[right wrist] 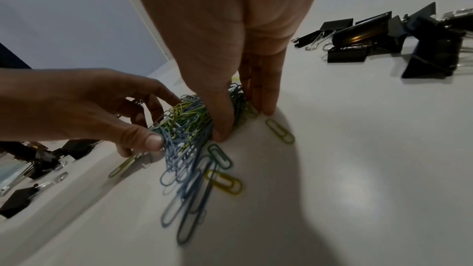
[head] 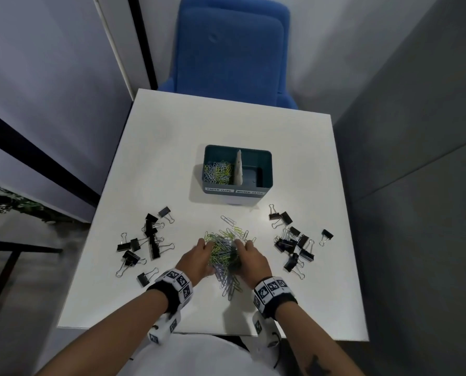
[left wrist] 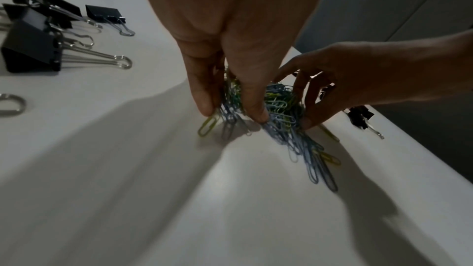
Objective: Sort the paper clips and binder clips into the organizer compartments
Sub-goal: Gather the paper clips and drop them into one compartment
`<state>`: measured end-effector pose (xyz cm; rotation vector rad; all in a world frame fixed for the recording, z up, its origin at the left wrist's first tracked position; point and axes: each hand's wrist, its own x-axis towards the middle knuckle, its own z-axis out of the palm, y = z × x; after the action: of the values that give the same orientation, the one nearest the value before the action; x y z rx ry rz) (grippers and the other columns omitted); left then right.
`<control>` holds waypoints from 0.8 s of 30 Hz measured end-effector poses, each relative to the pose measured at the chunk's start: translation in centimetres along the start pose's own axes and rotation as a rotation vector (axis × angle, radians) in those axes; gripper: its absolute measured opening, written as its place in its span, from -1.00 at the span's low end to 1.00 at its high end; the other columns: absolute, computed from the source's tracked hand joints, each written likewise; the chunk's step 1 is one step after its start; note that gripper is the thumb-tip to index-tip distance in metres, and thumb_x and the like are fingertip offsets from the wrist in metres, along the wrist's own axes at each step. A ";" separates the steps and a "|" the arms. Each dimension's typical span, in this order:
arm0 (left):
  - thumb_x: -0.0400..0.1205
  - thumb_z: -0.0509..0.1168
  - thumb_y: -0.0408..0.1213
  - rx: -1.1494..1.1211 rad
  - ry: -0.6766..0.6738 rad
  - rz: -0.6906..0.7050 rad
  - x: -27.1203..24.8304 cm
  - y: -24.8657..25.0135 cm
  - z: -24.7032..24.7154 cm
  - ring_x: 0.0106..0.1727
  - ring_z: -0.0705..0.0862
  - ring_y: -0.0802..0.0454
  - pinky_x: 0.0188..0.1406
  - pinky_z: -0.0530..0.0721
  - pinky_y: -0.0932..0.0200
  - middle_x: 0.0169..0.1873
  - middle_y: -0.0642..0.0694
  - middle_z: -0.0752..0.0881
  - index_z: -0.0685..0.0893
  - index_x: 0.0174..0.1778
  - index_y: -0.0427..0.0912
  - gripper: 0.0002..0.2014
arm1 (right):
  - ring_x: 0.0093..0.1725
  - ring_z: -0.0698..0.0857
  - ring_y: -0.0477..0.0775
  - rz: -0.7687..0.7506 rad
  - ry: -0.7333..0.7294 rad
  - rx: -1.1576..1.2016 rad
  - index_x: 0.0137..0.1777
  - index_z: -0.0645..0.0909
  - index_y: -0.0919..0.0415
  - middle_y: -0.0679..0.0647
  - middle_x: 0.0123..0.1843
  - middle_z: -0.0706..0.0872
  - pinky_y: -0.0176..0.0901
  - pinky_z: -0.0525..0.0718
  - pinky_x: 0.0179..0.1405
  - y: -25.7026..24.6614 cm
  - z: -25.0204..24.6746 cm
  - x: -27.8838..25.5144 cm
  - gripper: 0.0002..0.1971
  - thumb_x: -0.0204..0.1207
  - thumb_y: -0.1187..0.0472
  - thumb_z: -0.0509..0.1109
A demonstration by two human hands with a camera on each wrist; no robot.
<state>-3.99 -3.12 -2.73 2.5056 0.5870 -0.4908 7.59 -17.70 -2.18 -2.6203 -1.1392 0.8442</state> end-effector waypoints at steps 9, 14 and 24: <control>0.48 0.49 -0.08 0.117 -0.011 0.056 0.3 0.9 0.1 0.26 0.53 -0.19 -0.09 0.69 -0.08 0.42 -0.19 0.34 0.18 0.57 0.00 -0.18 | 0.17 0.49 0.16 -0.010 0.035 -0.031 0.42 0.36 0.02 0.12 0.24 0.43 -0.07 0.60 -0.27 0.0 0.7 -0.1 -0.39 0.41 0.07 0.53; 0.51 0.42 -0.39 0.061 0.031 0.061 0.8 0.4 -0.1 -0.03 0.67 -0.24 -0.24 0.68 -0.05 0.17 -0.25 0.53 0.40 0.45 -0.16 -0.41 | 0.08 0.53 0.17 0.011 0.046 0.002 0.23 0.45 0.10 0.11 0.16 0.46 -0.07 0.52 -0.32 0.3 0.7 0.6 -0.60 0.44 0.16 0.48; 0.57 0.35 -0.42 -0.153 0.146 0.049 1.1 -0.2 -3.7 -0.28 0.60 -0.06 -0.29 0.56 0.07 -0.27 -0.04 0.57 0.59 -0.20 -0.15 -0.90 | -0.11 0.68 0.22 0.022 0.087 0.063 0.03 0.69 0.19 0.13 -0.01 0.66 -0.17 0.49 -0.25 1.2 -1.1 0.9 -0.87 0.57 0.25 0.34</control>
<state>-2.31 -0.62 -0.34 2.4161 0.5926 -0.2367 9.44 -17.80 -2.05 -2.5958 -1.0465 0.7489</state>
